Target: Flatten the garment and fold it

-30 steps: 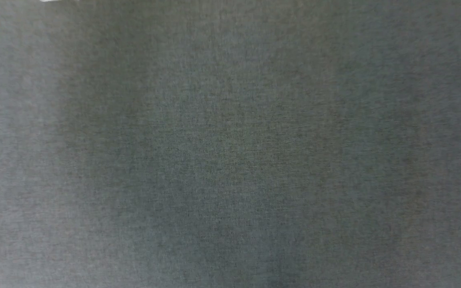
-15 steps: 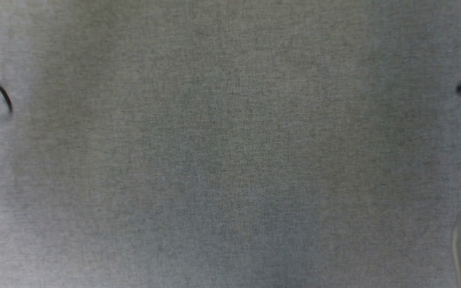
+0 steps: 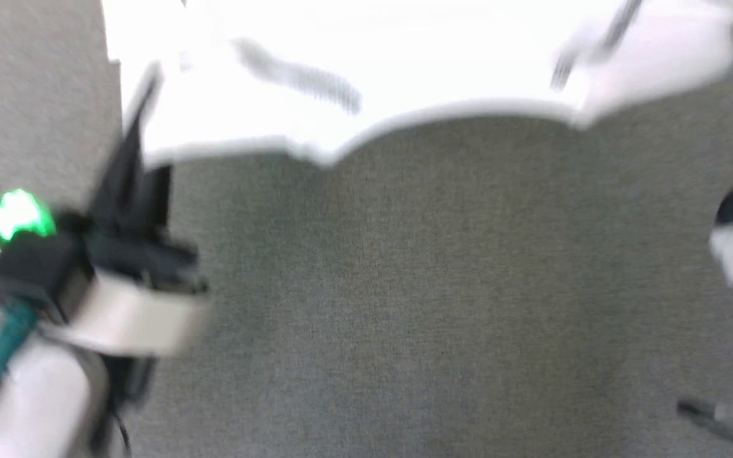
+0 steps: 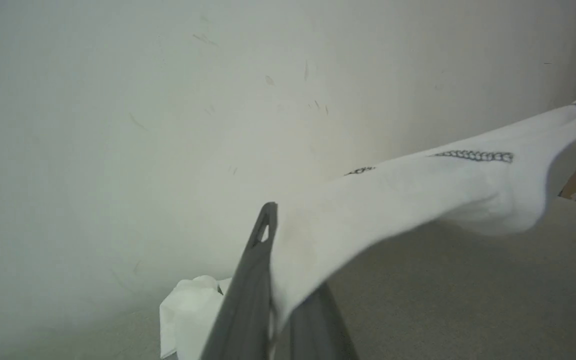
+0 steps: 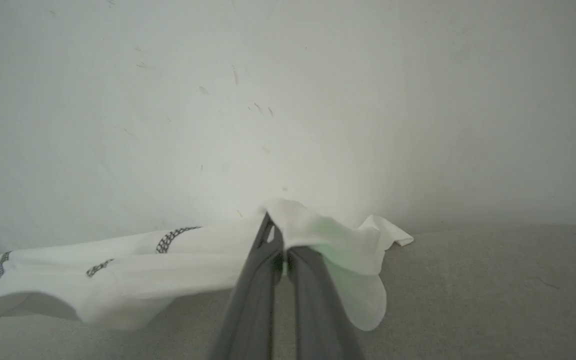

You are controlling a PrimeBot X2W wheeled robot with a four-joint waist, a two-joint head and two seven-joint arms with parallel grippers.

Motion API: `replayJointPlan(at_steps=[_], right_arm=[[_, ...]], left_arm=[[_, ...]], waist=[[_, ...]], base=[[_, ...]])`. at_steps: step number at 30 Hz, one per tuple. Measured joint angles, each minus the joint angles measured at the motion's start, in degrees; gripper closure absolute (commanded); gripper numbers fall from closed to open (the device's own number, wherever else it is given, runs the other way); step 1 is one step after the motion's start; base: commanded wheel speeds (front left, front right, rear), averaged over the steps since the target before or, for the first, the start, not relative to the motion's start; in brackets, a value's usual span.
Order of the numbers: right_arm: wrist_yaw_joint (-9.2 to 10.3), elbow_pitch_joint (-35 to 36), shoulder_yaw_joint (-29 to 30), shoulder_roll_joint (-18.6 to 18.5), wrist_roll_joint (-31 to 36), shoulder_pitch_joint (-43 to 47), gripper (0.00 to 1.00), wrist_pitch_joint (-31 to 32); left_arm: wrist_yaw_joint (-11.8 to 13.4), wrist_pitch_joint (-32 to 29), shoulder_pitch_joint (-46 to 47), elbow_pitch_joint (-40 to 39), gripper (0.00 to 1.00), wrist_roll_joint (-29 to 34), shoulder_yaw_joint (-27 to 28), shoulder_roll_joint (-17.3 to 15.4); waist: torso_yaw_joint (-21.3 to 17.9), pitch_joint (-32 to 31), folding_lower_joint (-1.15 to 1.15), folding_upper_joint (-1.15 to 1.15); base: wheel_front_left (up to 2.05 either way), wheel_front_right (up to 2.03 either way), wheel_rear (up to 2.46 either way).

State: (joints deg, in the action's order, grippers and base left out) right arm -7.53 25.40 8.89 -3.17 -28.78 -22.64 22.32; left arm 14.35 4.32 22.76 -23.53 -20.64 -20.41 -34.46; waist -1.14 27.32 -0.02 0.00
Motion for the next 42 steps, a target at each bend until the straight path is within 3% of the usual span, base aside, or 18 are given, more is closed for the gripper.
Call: replayJointPlan(at_steps=[6,12,18,27,35,42], right_arm=[[-0.02,-0.2,1.2,0.2,-5.7,13.8,1.0,-4.4],[-0.07,-2.6,1.2,0.3,-8.1,25.0,1.0,-6.5],[-0.07,-4.6,1.3,0.4,-8.8,32.5,1.0,-4.9],[-0.07,-5.5,4.0,0.4,-10.6,40.6,1.0,0.5],[-0.07,-7.0,4.2,0.4,-10.1,45.7,1.0,3.4],[0.0,-13.2,0.6,0.4,-6.3,45.2,1.0,2.8]], left_arm=[[4.5,1.3,-16.5,-0.6,1.0,-0.8,-3.8,2.3],[4.9,-1.3,-25.5,1.3,1.0,-1.4,-7.8,1.5],[2.8,-10.3,-29.5,1.5,1.0,-3.2,-12.2,-2.1],[1.8,-17.6,-32.9,0.2,1.0,-7.2,-14.4,-3.7],[1.5,-18.4,-35.7,1.2,1.0,-9.0,-16.3,-3.7],[-3.3,-16.6,-33.6,10.7,1.0,-9.0,-19.4,-0.9]], waist=[[-0.4,-6.5,0.0,0.0],[-0.5,-12.3,0.0,0.0],[-0.3,-16.9,0.01,0.0],[0.1,-20.7,0.02,0.0],[0.0,-21.2,0.02,0.0],[0.3,-20.8,0.03,0.0]], base=[[0.0,0.0,0.0],[0.0,0.0,0.0],[0.0,0.0,0.0],[0.0,0.0,0.0],[0.0,0.0,0.0],[0.0,0.0,0.0]])
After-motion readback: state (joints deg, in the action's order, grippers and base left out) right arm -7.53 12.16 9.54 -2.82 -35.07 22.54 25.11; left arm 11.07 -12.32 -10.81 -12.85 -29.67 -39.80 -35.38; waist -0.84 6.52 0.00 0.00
